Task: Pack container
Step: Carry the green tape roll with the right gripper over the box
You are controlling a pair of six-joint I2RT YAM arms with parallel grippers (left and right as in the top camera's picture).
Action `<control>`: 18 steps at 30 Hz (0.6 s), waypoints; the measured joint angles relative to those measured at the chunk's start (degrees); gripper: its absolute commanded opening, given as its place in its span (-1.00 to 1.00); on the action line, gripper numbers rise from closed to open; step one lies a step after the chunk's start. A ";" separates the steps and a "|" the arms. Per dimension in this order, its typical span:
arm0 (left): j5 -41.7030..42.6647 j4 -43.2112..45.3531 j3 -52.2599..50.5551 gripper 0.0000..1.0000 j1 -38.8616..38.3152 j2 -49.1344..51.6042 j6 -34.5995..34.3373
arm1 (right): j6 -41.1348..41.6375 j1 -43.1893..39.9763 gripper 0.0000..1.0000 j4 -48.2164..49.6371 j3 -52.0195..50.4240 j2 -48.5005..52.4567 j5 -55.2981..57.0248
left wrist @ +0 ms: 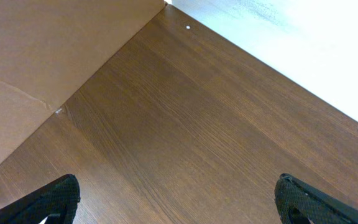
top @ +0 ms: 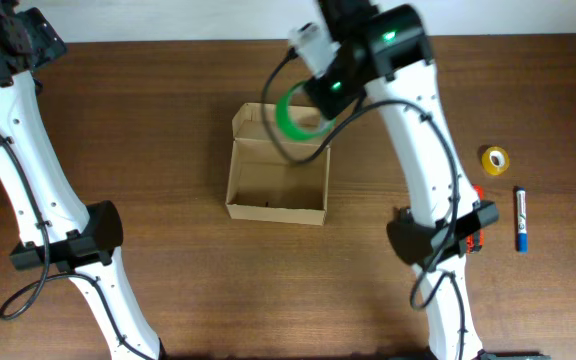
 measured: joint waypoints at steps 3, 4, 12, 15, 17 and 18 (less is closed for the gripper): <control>0.00 0.02 0.00 0.99 0.00 0.00 0.00 | 0.20 2.47 -0.92 1.01 -6.58 -5.62 -0.39; 0.00 -0.04 0.00 0.99 0.00 0.00 0.00 | 0.39 2.69 -0.93 1.73 -10.29 -8.52 -0.79; 0.00 -0.02 0.00 1.00 0.00 0.00 0.02 | 1.40 -0.87 -0.93 13.51 -38.32 -26.12 -2.27; 0.00 -0.02 0.00 1.00 0.00 0.00 0.02 | 1.18 0.42 -0.93 15.67 -41.16 -23.76 -2.29; 0.00 -0.02 0.00 1.00 0.00 -0.02 0.02 | 1.07 1.66 -0.93 17.70 -41.68 -20.70 -2.32; 0.02 -0.02 0.00 1.00 0.00 0.00 0.02 | 1.05 2.19 -0.93 18.47 -41.86 -19.34 -2.32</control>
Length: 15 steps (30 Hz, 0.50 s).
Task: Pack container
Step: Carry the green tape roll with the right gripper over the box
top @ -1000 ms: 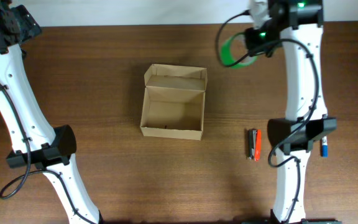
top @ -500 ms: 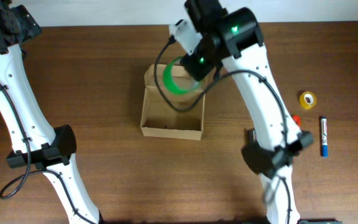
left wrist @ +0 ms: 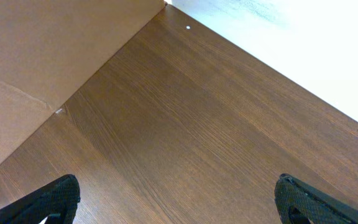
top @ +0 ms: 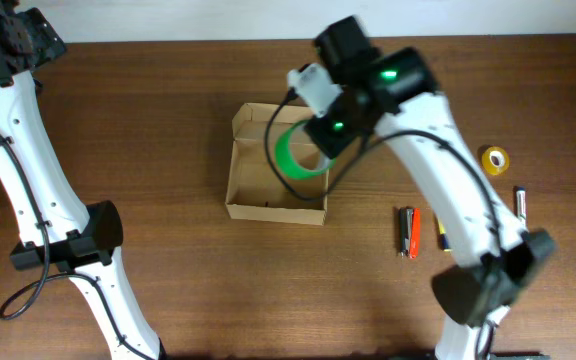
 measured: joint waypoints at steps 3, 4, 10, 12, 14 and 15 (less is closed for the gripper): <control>0.00 0.00 0.00 1.00 0.00 0.00 0.00 | -0.24 1.18 -0.93 1.16 -0.31 3.50 0.02; -0.02 0.00 0.00 1.00 0.00 0.00 0.00 | -0.26 1.46 -0.93 1.27 -0.37 4.55 0.07; -0.02 0.00 0.00 1.00 0.00 -0.02 0.00 | -0.50 2.10 -0.92 1.46 -0.37 9.73 0.98; -0.02 0.00 0.00 1.00 0.00 0.00 0.00 | -0.90 2.34 -0.93 1.51 -0.39 11.15 1.51; -0.02 0.00 0.00 1.00 0.00 0.00 0.00 | -1.20 2.89 -0.93 1.86 -0.39 12.63 2.73; -0.02 0.00 0.00 1.00 0.00 -0.02 0.00 | -1.27 3.26 -0.93 2.12 -0.39 13.16 3.58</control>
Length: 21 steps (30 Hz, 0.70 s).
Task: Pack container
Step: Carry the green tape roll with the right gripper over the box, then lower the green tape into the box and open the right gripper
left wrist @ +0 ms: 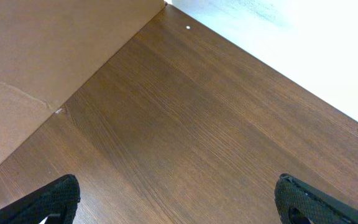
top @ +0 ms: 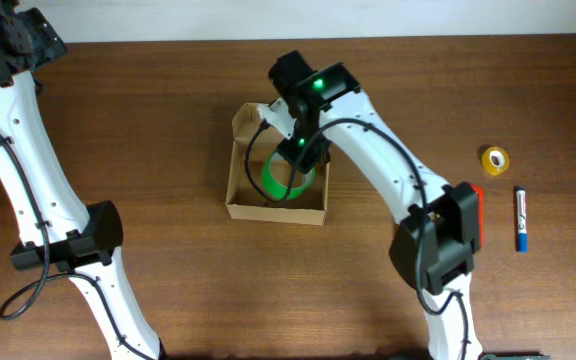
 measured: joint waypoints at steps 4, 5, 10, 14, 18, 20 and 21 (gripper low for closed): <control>0.00 0.00 0.00 1.00 0.00 0.02 0.00 | -0.66 1.55 -0.93 0.92 0.00 2.29 2.40; 0.00 0.00 0.00 0.99 0.00 0.00 0.00 | -0.74 1.77 -0.93 1.20 0.00 2.93 2.71; 0.00 0.00 0.00 1.00 0.00 0.02 0.00 | -1.44 1.97 -0.93 1.88 0.00 6.14 4.85; 0.00 0.00 0.00 1.00 0.00 0.02 0.00 | -1.40 1.95 -0.93 2.86 0.00 9.05 6.29; 0.00 0.00 0.00 1.00 0.00 0.00 0.00 | -1.42 1.81 -0.93 3.80 0.00 9.79 7.19; 0.00 0.00 0.00 1.00 0.00 0.02 0.00 | -1.42 1.70 -0.93 3.87 0.00 9.79 7.48; 0.00 0.00 0.00 1.00 0.00 0.02 0.00 | -1.40 1.60 -0.93 3.89 0.00 9.79 7.52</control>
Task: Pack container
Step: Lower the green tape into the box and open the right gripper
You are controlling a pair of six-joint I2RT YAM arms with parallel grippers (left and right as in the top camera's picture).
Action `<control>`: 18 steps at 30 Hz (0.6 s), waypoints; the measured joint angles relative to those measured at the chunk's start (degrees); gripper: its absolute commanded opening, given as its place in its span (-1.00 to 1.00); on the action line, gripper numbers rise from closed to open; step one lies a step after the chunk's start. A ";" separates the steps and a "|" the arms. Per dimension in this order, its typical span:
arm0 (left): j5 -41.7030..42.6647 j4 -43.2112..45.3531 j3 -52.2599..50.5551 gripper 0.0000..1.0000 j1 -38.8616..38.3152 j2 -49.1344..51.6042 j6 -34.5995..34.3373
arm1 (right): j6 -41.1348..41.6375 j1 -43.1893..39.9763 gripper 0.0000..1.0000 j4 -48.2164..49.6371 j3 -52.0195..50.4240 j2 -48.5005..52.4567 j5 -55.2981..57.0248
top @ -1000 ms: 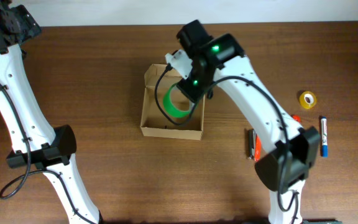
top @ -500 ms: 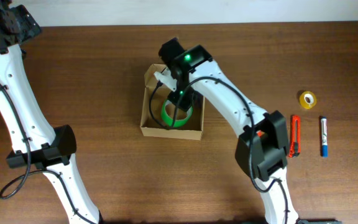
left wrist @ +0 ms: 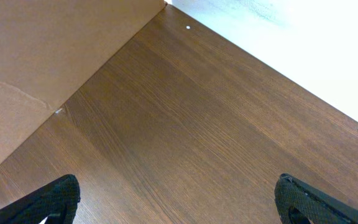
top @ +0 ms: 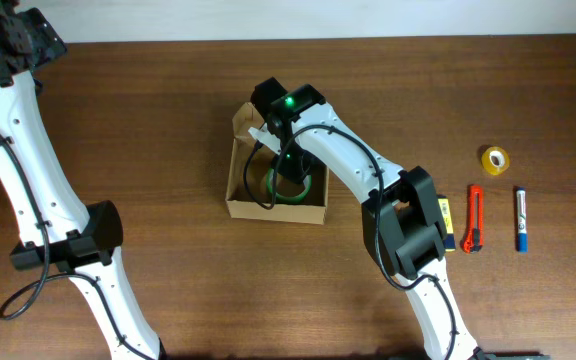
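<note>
An open cardboard box (top: pixel 274 212) stands at the middle of the table in the overhead view. A green tape roll (top: pixel 276 192) lies low inside it, partly hidden under my right gripper (top: pixel 289 168), which reaches down into the box and looks shut on the roll's far edge. My left gripper (left wrist: pixel 179 202) is open with nothing between its fingers, over bare wood; from overhead it sits at the far left corner (top: pixel 13 40), well away from the box.
To the right lie a yellow tape roll (top: pixel 495 158), a red utility knife (top: pixel 475 217) and a blue marker (top: pixel 520 218). A small yellow item (top: pixel 447 222) peeks out beside the right arm's base. A brown cardboard sheet (left wrist: pixel 36 56) fills the left wrist view's upper left.
My right gripper has gone lower and a little left inside the box, and the green roll now sits deeper, near the box floor. The left arm has not moved.
My right gripper first held the green roll above the box's far right corner. It then hung over the box's right side, then tilted inside the box. Now it is low in the box with the gripper still on it. The left gripper stayed open throughout.
</note>
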 measured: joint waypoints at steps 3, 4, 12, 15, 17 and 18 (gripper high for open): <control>0.00 0.00 0.00 1.00 0.00 0.00 0.00 | 0.00 -0.44 -0.92 -0.09 0.00 0.00 0.00; 0.00 0.00 0.00 1.00 0.00 0.00 0.00 | -0.02 -0.70 -0.82 -0.26 0.00 0.00 0.00; 0.00 0.00 0.00 1.00 0.00 0.00 0.00 | 0.22 -1.79 -0.05 -2.27 0.00 -0.02 0.15; 0.00 0.00 0.00 1.00 0.00 -0.02 0.00 | 0.07 -1.75 0.00 -2.47 0.00 -0.20 0.22; 0.00 0.00 0.00 1.00 0.00 0.00 0.00 | 0.04 -1.75 0.00 -2.71 0.00 -0.68 0.22; 0.00 0.00 0.00 1.00 0.00 0.00 0.00 | 0.07 -1.75 0.00 -2.78 0.00 -1.11 0.22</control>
